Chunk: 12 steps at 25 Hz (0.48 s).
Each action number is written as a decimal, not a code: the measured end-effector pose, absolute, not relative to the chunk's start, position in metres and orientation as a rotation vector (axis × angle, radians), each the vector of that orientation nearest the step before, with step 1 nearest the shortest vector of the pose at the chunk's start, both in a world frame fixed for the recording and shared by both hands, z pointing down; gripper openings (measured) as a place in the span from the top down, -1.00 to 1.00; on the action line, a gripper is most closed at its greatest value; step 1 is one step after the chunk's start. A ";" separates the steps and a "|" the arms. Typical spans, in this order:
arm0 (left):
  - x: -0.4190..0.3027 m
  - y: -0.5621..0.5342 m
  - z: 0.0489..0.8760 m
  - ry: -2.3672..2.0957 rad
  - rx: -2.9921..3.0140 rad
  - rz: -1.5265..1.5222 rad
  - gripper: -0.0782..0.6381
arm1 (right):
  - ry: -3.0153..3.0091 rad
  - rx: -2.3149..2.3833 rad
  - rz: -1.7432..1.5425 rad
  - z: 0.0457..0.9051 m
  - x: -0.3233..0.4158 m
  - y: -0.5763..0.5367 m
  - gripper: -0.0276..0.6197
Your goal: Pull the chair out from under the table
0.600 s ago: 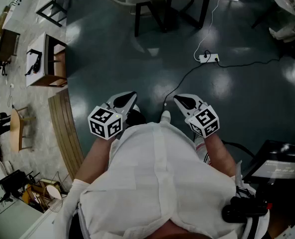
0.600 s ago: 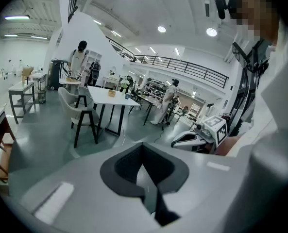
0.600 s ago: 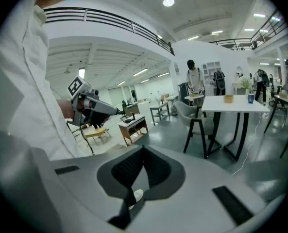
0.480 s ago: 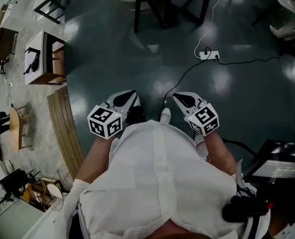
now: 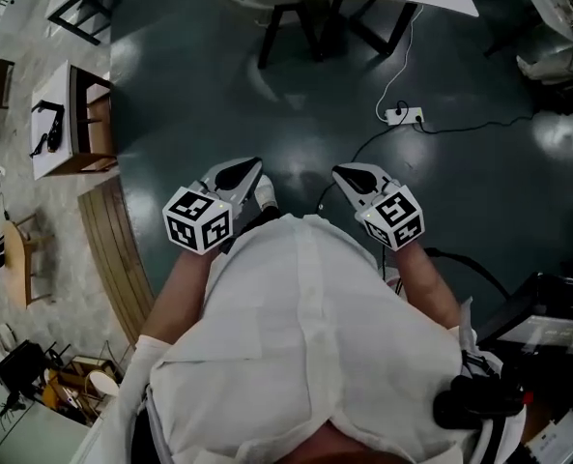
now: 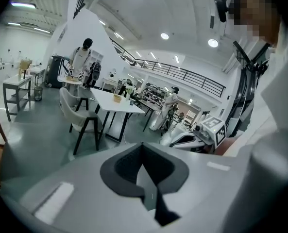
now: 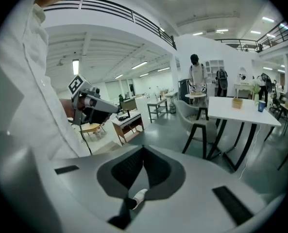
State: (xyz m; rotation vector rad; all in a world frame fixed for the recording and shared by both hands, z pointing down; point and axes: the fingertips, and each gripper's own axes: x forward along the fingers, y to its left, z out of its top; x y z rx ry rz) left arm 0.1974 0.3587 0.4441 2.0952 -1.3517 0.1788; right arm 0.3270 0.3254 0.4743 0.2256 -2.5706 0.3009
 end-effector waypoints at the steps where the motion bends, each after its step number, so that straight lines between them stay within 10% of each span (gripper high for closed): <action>1: 0.182 0.353 0.443 -1.348 2.097 0.172 0.76 | -2.568 0.233 0.299 0.472 0.312 0.318 0.89; 12: 0.075 0.311 0.447 -1.318 2.128 0.151 0.76 | -2.576 0.289 0.268 0.457 0.194 0.269 0.88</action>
